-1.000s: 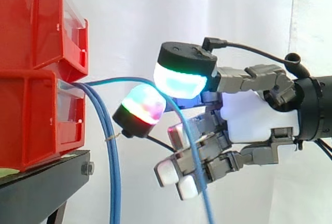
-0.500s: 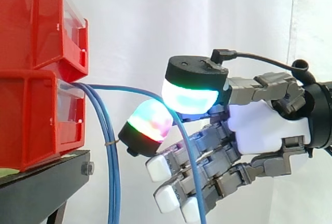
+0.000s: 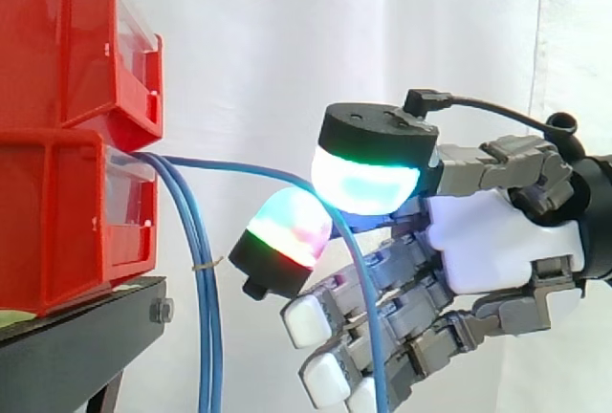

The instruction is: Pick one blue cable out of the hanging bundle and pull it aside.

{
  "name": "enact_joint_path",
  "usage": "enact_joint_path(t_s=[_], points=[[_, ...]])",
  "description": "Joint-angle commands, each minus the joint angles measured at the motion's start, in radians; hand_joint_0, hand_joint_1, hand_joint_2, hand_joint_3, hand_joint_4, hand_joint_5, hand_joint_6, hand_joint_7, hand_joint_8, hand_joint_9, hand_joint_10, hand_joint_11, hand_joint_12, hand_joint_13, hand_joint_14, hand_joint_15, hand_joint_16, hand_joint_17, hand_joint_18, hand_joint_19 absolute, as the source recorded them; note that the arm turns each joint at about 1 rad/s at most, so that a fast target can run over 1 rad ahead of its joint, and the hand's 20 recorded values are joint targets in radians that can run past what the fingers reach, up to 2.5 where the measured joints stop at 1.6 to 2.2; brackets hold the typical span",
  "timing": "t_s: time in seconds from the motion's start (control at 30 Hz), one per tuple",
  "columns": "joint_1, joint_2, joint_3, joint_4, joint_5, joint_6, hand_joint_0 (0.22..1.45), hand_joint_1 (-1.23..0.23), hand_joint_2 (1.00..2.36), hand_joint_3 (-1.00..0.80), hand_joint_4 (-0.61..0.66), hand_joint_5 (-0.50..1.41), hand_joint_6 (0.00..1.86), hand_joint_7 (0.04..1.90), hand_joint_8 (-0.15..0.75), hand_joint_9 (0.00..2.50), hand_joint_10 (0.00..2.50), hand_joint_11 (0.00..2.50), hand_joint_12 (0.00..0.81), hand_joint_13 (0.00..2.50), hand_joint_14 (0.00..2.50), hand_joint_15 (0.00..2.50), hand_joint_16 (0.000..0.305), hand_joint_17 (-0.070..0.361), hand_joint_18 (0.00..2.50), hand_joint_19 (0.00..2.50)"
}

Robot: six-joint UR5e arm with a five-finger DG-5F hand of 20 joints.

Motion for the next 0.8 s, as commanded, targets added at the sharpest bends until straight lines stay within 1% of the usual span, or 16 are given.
enact_joint_path(t_s=[0.0,0.2,0.3,0.33,0.37,0.43,0.47,0.5,0.57,0.63,0.7,0.77], points=[[-0.001,0.000,-0.001,-0.012,-0.009,0.025,0.57,-0.81,1.01,-0.02,-0.10,-0.10,0.92,0.96,0.227,0.91,0.01,0.35,0.384,0.77,0.01,0.40,0.051,0.114,0.61,0.43],[-0.003,0.000,-0.001,-0.016,-0.003,0.075,0.57,-0.81,1.01,-0.02,-0.10,-0.10,0.92,0.96,0.233,0.94,0.01,0.37,0.384,0.78,0.02,0.42,0.052,0.116,0.61,0.44],[-0.003,0.000,-0.011,-0.014,-0.006,0.086,0.57,-0.81,1.01,-0.01,-0.10,-0.10,0.92,0.96,0.232,0.94,0.01,0.38,0.383,0.78,0.02,0.43,0.052,0.116,0.62,0.44],[0.001,0.000,-0.042,-0.005,-0.008,0.083,0.57,-0.81,1.01,-0.01,-0.10,-0.10,0.92,0.97,0.236,0.94,0.01,0.38,0.382,0.78,0.01,0.42,0.052,0.116,0.62,0.45],[0.001,0.000,-0.053,0.003,-0.008,0.083,0.57,-0.81,1.01,-0.01,-0.10,-0.10,0.92,0.96,0.240,0.95,0.01,0.39,0.383,0.78,0.01,0.43,0.052,0.117,0.62,0.44],[0.004,-0.002,-0.073,0.035,-0.008,0.084,0.57,-0.81,1.01,-0.01,-0.10,-0.10,0.92,0.96,0.238,0.96,0.01,0.39,0.384,0.79,0.01,0.43,0.052,0.118,0.62,0.44],[0.002,0.000,-0.080,0.050,-0.008,0.084,0.57,-0.81,1.01,-0.01,-0.10,-0.10,0.92,0.96,0.241,0.96,0.01,0.39,0.384,0.79,0.02,0.44,0.053,0.118,0.63,0.45],[0.004,0.000,-0.096,0.104,-0.006,0.083,0.57,-0.81,1.01,-0.01,-0.10,-0.09,0.92,0.96,0.240,0.97,0.01,0.40,0.384,0.79,0.01,0.44,0.053,0.119,0.63,0.45],[0.004,-0.002,-0.103,0.139,-0.006,0.081,0.57,-0.81,1.01,-0.01,-0.09,-0.09,0.92,0.97,0.242,0.97,0.01,0.41,0.386,0.79,0.02,0.45,0.053,0.119,0.63,0.45],[0.004,-0.002,-0.116,0.193,-0.003,0.080,0.57,-0.81,1.01,0.00,-0.09,-0.09,0.92,0.97,0.238,0.97,0.01,0.41,0.383,0.80,0.02,0.46,0.053,0.119,0.64,0.45],[0.004,-0.002,-0.117,0.215,-0.004,0.078,0.57,-0.81,1.01,0.00,-0.09,-0.09,0.92,0.96,0.244,0.99,0.01,0.42,0.384,0.80,0.02,0.47,0.053,0.120,0.64,0.46],[0.004,0.000,-0.116,0.218,-0.006,0.077,0.57,-0.81,1.01,0.00,-0.10,-0.09,0.92,0.96,0.241,0.99,0.01,0.43,0.387,0.81,0.02,0.47,0.054,0.121,0.64,0.46]])
